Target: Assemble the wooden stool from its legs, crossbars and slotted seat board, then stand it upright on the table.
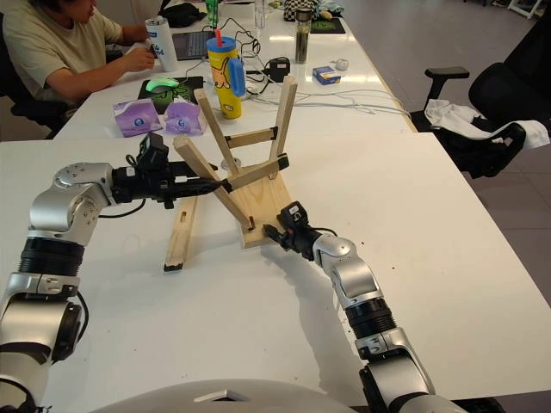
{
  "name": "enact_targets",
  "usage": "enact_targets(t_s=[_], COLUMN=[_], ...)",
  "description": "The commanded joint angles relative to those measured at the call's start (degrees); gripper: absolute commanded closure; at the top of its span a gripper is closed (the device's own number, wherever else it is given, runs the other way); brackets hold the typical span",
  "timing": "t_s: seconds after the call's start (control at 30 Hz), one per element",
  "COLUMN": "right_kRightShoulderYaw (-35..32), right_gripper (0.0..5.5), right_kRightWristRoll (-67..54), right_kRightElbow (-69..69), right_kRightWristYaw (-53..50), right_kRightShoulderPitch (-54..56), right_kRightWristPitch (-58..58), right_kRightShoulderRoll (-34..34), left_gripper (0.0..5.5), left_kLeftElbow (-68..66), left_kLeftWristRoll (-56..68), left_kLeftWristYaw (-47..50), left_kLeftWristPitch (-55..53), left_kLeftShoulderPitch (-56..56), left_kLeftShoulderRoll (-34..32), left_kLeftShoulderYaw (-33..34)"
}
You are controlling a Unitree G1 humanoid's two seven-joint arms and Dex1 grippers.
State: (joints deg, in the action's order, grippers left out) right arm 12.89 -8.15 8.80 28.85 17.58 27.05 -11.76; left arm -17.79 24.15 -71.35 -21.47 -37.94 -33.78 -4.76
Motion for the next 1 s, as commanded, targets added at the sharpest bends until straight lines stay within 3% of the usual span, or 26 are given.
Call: enact_targets(t_s=[0.03,0.23,0.6,0.63,0.83,1.0], right_kRightShoulderYaw=[2.15,2.57,3.92,4.03,5.66,6.97], right_gripper=[3.13,3.13,3.13,3.15,3.15,3.15], right_kRightWristRoll=[0.97,1.44,2.11,2.28,3.35,3.26], right_kRightElbow=[1.26,0.83,-1.0,-1.01,0.21,-0.31], right_kRightWristYaw=[0.29,0.11,-1.47,-1.68,-1.93,-1.83], right_kRightShoulderPitch=[-3.43,-3.7,-3.83,-3.71,-3.02,-4.08], right_kRightWristPitch=[5.14,6.0,8.82,8.93,10.1,13.08], right_kRightShoulderRoll=[-0.21,-0.53,0.43,0.39,-0.13,-0.49], left_gripper=[3.47,3.47,3.47,3.11,2.3,1.59], left_kLeftElbow=[-3.19,-5.52,-7.8,-8.82,-14.02,-4.35], left_kLeftWristRoll=[-5.31,-8.49,-12.35,-12.54,-14.96,-14.76], left_kLeftWristYaw=[0.36,0.37,4.57,4.92,5.06,6.13], left_kLeftWristPitch=[3.17,3.99,9.08,9.63,12.09,7.64], left_kLeftShoulderPitch=[0.16,-0.76,0.74,0.04,-0.99,6.55], left_kLeftShoulderRoll=[-0.69,-1.04,4.3,4.64,4.43,-1.24], left_kLeftShoulderYaw=[-2.63,-4.83,-9.88,-9.78,-8.73,-5.82])
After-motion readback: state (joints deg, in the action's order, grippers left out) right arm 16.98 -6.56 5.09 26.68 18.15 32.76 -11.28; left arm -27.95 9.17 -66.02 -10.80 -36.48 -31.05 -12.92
